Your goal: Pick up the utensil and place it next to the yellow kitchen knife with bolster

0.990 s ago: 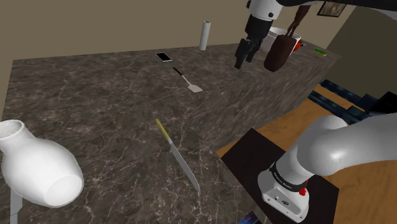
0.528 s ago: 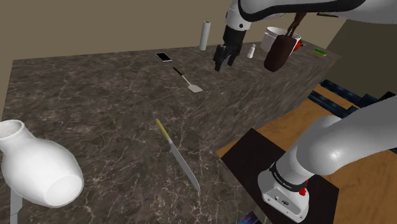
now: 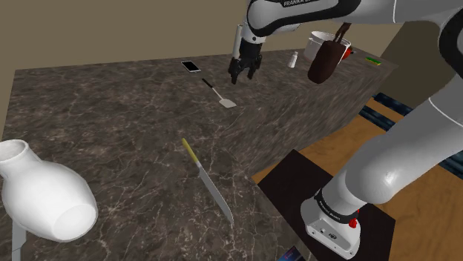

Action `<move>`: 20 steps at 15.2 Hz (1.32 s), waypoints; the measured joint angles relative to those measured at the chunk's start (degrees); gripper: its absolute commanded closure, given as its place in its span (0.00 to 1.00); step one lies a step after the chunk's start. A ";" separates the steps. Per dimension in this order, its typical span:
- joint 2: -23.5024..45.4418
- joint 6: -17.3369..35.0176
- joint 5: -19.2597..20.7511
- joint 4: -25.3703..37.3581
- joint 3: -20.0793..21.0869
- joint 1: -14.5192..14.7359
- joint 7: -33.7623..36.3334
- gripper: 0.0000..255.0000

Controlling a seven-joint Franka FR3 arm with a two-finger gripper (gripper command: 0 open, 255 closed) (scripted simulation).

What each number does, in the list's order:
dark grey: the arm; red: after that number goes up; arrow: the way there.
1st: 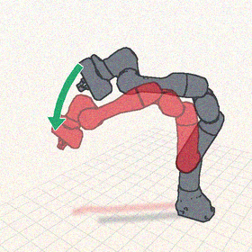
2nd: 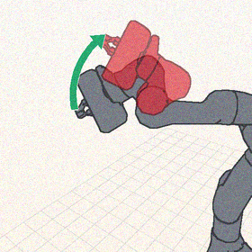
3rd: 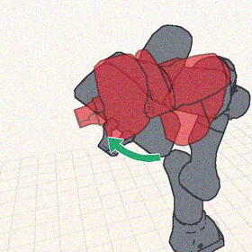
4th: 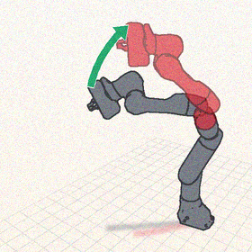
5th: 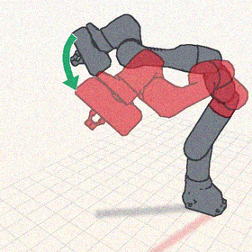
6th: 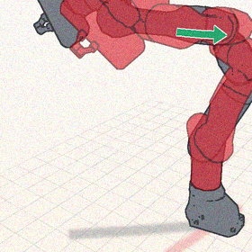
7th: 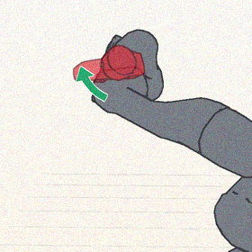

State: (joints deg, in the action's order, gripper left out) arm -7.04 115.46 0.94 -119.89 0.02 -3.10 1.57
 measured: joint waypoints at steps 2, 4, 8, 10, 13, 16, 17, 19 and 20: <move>4.40 1.60 -0.05 2.96 -0.01 -0.10 1.03 0.00; 8.91 3.03 -0.12 6.20 -0.14 -0.26 1.86 0.00; 17.37 5.48 -0.33 12.52 -0.64 -0.69 3.18 0.00; 21.47 5.76 -0.51 16.50 -0.86 -0.85 3.89 0.00; 29.15 5.30 -0.84 24.91 -1.14 -1.07 4.99 0.00; 32.82 6.07 -1.03 27.86 -1.27 -1.16 5.61 0.00; 33.28 6.62 -1.05 27.79 -1.28 -1.18 5.65 0.00; 34.29 7.86 -1.08 27.57 -1.29 -1.23 5.62 0.00; 34.74 8.31 -1.09 27.57 -1.28 -1.21 5.66 0.00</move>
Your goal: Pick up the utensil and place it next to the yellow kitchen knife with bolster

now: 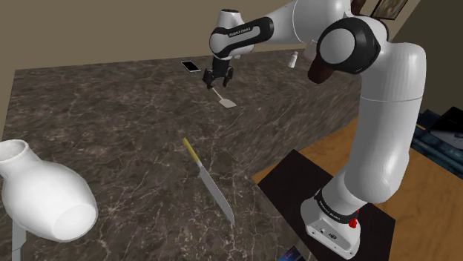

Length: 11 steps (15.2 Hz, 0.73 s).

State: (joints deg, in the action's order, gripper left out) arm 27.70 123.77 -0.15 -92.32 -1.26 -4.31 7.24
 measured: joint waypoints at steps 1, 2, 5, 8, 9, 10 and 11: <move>0.44 0.55 -0.01 -0.10 0.01 0.00 0.00 0.00; 0.70 1.16 -0.01 -0.46 0.01 0.00 0.01 0.00; 1.01 1.56 -0.02 -0.55 0.01 -0.01 0.00 0.00; 1.05 1.60 -0.02 -0.52 0.01 -0.01 0.00 0.00; 1.05 1.60 -0.02 -0.52 0.01 -0.01 0.00 1.00; 1.05 1.60 -0.02 -0.52 0.01 -0.01 0.00 1.00; 1.05 1.60 -0.02 -0.52 0.01 -0.01 0.00 1.00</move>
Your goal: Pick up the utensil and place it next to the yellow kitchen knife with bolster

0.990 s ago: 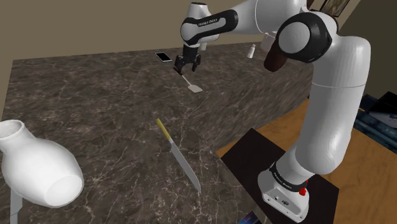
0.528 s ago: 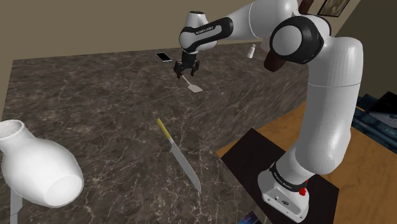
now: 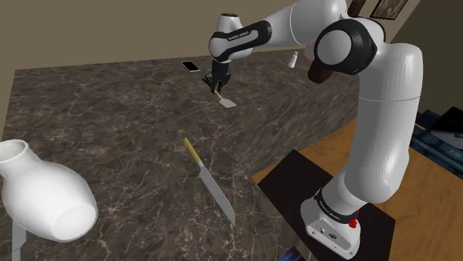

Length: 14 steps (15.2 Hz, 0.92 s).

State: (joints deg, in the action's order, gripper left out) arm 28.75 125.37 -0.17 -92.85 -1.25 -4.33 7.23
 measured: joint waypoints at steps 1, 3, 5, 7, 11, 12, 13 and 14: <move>0.00 0.00 0.00 0.00 0.00 0.00 0.00 1.00; 0.00 0.00 0.00 0.00 0.00 0.00 0.00 1.00; 0.00 0.00 0.00 0.01 0.00 0.00 0.00 1.00; 0.00 0.00 0.00 0.01 0.00 0.00 0.00 1.00; -0.62 -1.35 0.01 0.74 -0.01 -0.01 -0.02 1.00; -0.93 -1.86 0.01 0.94 -0.02 -0.02 -0.04 1.00; -1.23 -2.43 0.03 1.21 -0.02 0.01 0.00 1.00; -1.46 -3.01 0.04 1.58 -0.01 0.05 0.05 1.00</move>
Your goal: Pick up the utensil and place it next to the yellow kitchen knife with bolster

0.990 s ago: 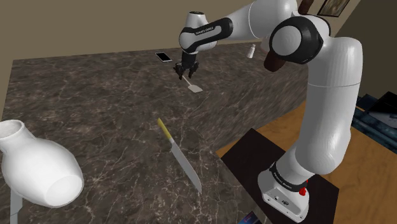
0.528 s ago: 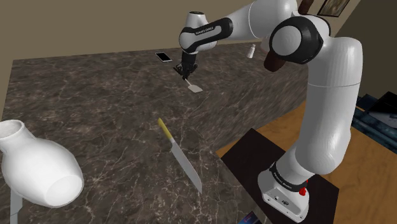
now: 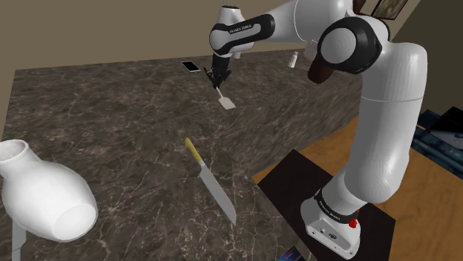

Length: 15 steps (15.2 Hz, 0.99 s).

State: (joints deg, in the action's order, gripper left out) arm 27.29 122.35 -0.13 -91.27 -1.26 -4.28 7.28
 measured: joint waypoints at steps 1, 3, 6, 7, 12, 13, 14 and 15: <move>-0.49 -0.74 0.01 0.25 -0.01 -0.01 -0.03 1.00; -0.76 -2.16 0.02 1.41 0.00 0.01 0.01 1.00; -1.75 -3.97 0.02 2.23 -0.03 -0.04 -0.08 1.00; -1.90 -4.67 0.02 2.79 -0.04 -0.04 -0.07 1.00; -2.82 -8.15 0.03 5.33 -0.05 -0.06 -0.11 1.00; -2.95 -8.75 0.05 5.81 -0.03 0.02 0.01 1.00; -2.90 -9.57 0.06 6.68 -0.02 0.03 0.01 1.00; -2.84 -10.29 0.04 7.46 -0.04 -0.02 -0.06 1.00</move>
State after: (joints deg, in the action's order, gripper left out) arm 24.45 112.06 -0.09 -83.81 -1.30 -4.30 7.22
